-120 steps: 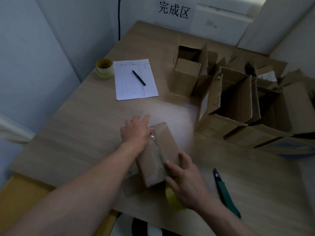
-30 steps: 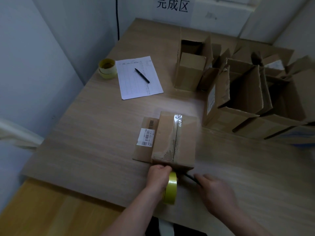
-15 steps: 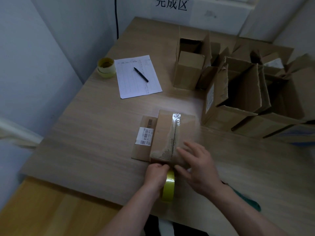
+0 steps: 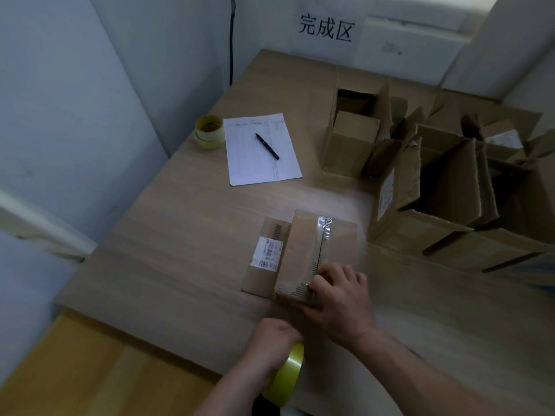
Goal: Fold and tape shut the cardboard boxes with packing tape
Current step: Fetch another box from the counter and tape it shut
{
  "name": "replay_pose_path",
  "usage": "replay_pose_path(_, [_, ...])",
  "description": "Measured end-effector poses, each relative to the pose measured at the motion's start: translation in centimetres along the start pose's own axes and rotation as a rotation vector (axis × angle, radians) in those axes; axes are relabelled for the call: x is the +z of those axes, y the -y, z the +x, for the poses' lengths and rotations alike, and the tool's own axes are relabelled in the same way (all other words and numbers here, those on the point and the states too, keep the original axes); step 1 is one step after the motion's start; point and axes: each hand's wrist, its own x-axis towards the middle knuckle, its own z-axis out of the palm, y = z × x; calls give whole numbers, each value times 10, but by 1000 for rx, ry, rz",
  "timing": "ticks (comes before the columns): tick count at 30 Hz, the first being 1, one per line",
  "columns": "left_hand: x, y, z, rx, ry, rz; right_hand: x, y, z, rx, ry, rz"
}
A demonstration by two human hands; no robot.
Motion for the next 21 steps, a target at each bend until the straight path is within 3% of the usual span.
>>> replay_pose_path(5, [-20, -27, -21, 201, -35, 17, -31, 5, 7, 80, 163, 134])
replay_pose_path(6, [-22, -35, -26, 238, -38, 8, -41, 6, 4, 127, 169, 253])
replay_pose_path(10, [-26, -60, -48, 343, -18, -74, -87, 28, -28, 455, -68, 918])
replay_pose_path(13, [-18, -73, -60, 345, 20, -203, -101, 59, -46, 598, 66, 1315])
replay_pose_path(16, [-10, -78, -65, 287, 52, -360, -112, 68, -42, 753, 41, 1341])
replay_pose_path(21, [5, -75, -72, 294, 158, -469, -118, 70, -44, 817, 152, 1360])
